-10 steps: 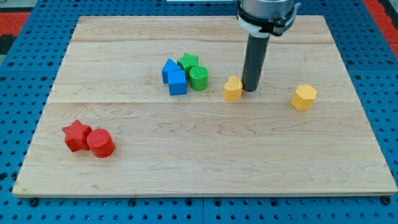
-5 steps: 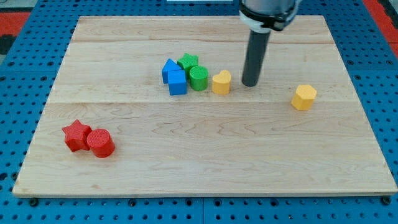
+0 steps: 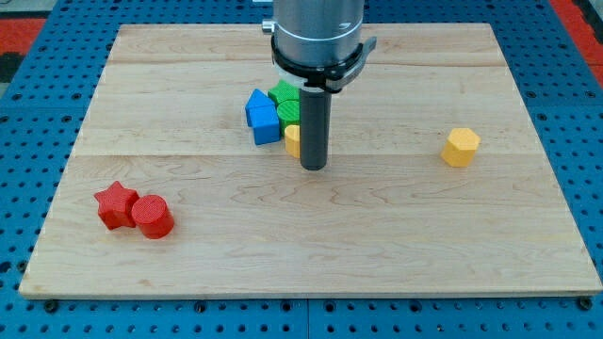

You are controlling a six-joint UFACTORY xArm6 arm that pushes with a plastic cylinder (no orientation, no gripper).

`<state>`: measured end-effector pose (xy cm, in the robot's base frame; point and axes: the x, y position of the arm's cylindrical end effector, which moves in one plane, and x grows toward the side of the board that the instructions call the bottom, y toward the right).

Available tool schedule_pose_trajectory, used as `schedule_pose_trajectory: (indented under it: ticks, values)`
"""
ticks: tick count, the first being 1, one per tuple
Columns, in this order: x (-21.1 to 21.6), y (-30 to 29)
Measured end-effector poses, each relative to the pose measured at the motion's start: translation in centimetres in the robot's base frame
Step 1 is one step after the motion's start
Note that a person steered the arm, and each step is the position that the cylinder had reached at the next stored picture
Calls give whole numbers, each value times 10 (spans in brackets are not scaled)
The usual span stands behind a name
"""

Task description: Move the yellow heart towards the group of blocks

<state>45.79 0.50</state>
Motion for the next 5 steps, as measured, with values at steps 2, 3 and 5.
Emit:
schedule_pose_trajectory:
  ticks: [2,3,5]
  values:
    - [18,30]
    - [51,148]
    - [2,195]
